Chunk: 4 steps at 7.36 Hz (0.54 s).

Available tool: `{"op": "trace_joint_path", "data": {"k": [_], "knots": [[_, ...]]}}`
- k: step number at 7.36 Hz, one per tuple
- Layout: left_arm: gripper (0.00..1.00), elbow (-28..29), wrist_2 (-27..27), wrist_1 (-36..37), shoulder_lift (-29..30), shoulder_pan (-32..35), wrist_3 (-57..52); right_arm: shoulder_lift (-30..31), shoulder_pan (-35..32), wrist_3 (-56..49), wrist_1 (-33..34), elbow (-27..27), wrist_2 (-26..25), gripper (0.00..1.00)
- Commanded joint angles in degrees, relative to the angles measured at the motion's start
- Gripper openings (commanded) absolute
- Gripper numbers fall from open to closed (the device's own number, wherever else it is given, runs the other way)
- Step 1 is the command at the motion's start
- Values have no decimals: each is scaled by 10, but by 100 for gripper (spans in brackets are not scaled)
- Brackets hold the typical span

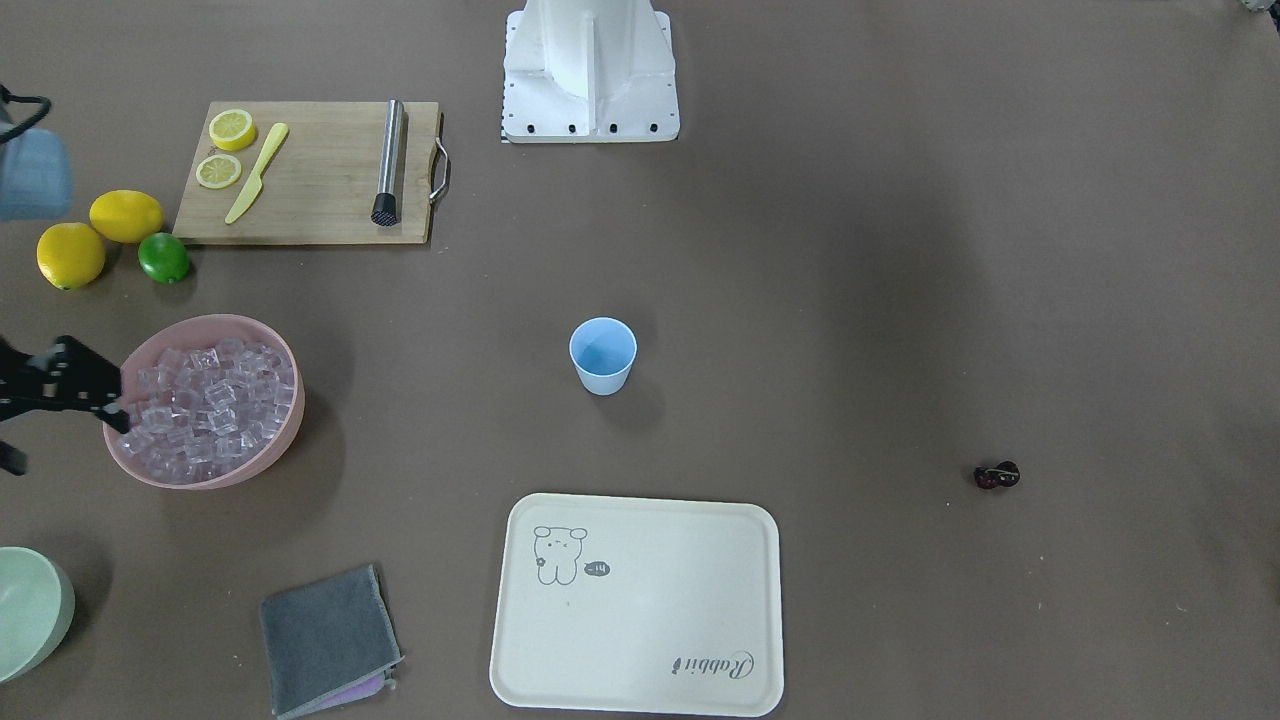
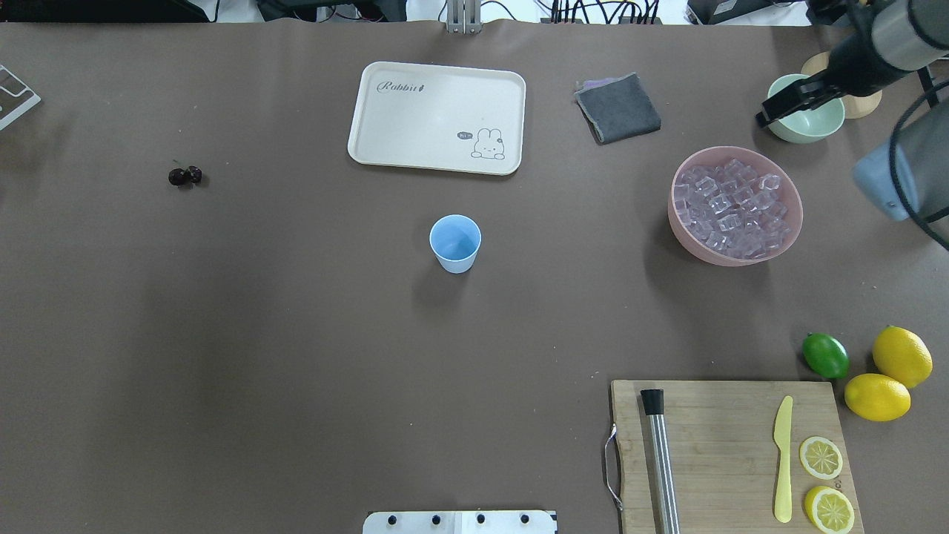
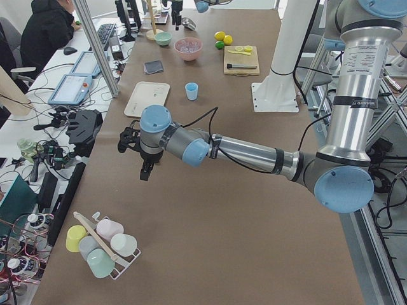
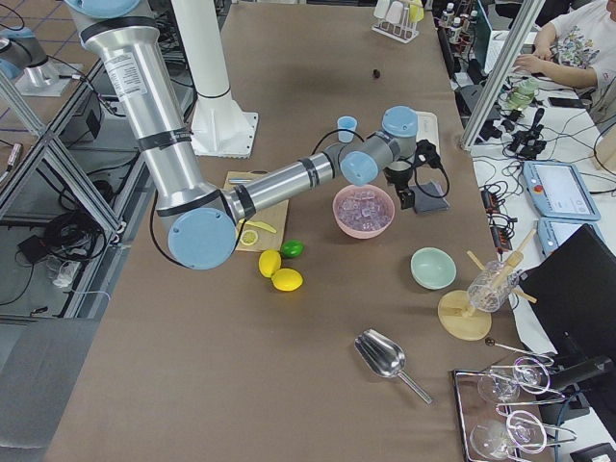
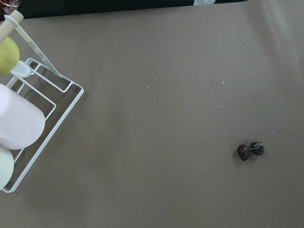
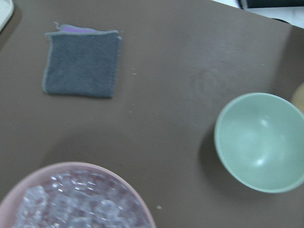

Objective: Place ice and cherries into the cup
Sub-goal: 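Move the right gripper over the pink bowl of ice cubes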

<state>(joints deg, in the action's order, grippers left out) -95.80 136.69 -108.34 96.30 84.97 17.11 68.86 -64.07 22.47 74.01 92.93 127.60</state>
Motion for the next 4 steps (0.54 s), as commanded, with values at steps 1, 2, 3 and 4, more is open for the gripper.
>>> {"op": "trace_joint_path", "data": {"k": [1, 2, 3, 4], "knots": [[97, -2, 0, 0, 2, -1, -1, -7, 53, 28, -2, -2, -21, 93], [98, -4, 0, 1, 2, -1, -1, 1, 61, 27, -2, -2, -26, 93], [97, -3, 0, 0, 3, -1, 1, -5, 64, 27, -1, -2, -24, 88], [97, 0, 0, 0, 3, -1, -1, 6, 75, 28, -2, -8, -29, 88]]}}
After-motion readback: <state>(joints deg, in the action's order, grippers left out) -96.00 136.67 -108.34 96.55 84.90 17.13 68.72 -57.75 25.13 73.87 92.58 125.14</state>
